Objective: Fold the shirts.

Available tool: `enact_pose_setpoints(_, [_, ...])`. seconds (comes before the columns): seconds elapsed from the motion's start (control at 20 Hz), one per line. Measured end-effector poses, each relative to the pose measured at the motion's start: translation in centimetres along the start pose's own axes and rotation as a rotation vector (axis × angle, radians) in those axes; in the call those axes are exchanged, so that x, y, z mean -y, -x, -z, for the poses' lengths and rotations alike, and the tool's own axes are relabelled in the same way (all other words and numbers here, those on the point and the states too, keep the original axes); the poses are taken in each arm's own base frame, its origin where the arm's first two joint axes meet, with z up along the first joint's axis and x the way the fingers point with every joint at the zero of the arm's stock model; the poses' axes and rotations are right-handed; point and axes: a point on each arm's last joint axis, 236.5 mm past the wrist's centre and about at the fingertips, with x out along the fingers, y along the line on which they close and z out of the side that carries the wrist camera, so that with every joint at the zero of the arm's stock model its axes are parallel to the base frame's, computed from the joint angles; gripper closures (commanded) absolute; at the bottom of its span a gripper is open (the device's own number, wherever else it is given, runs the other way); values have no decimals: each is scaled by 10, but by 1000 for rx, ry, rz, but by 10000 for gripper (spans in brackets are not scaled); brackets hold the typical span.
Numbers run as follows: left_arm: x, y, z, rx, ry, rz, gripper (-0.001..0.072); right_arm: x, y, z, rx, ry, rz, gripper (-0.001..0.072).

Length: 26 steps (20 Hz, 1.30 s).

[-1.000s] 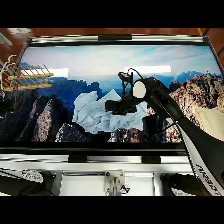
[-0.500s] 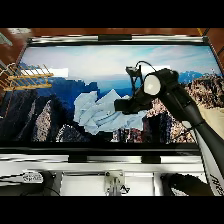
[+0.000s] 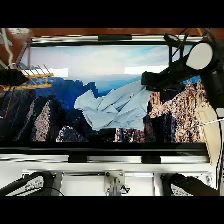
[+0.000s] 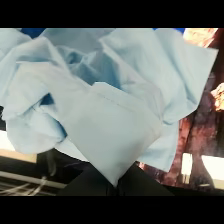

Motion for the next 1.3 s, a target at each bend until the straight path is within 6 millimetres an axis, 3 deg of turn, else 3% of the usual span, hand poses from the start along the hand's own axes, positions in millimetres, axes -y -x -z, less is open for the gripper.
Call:
enact_pose_setpoints(0.1, [59,-2,4,-30,-107,87,662,12,7,-5,11,2,28,633])
enact_pose_setpoints(0.2, [111,-5,25,-104,-219,166,663,27,11,-8,21,14,79,634])
enact_pose_setpoints(0.35, [167,-4,68,-215,-381,238,662,51,17,-9,18,43,173,634])
enact_pose_setpoints(0.45, [189,3,101,-288,-477,262,662,61,19,-9,17,63,215,634])
enact_pose_setpoints(0.6, [204,17,149,-371,-561,283,663,76,24,-12,21,86,278,633])
enact_pose_setpoints(0.8, [207,41,198,-401,-605,296,663,88,27,-14,22,114,332,633])
enact_pose_setpoints(1.1, [211,70,224,-359,-648,316,663,93,29,-15,23,135,354,634])
enact_pose_setpoints(1.3, [216,66,233,-364,-670,336,664,86,32,-17,33,140,326,633])
